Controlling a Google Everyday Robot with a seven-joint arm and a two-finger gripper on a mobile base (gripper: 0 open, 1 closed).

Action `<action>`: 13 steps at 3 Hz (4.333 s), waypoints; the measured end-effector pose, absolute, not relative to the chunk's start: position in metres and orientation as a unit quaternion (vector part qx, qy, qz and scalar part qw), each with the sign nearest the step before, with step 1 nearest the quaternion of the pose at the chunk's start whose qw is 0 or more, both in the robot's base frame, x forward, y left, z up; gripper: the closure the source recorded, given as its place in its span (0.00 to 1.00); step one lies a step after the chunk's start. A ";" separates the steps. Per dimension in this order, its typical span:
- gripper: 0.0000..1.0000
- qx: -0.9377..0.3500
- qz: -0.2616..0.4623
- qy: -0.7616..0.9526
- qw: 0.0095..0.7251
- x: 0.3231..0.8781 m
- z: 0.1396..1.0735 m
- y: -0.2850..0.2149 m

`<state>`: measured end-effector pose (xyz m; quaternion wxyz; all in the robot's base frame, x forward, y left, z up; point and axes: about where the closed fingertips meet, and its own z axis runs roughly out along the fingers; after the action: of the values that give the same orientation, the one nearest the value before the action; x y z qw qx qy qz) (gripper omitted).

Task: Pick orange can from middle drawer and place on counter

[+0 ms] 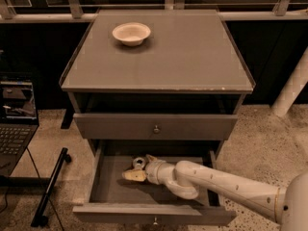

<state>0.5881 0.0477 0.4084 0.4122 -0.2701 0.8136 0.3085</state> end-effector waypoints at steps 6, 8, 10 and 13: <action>1.00 -0.360 0.340 0.766 0.409 0.539 0.479 0.023; 1.00 -0.353 0.399 0.716 0.451 0.513 0.522 -0.017; 1.00 -0.364 0.417 0.691 0.465 0.514 0.543 -0.015; 1.00 -0.427 0.334 0.569 0.618 0.474 0.755 -0.098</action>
Offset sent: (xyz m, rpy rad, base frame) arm 0.0006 0.0004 -0.0003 -0.0009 -0.0002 -0.0010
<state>0.4738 -0.0983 0.7548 0.6182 -0.4267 0.5692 0.3344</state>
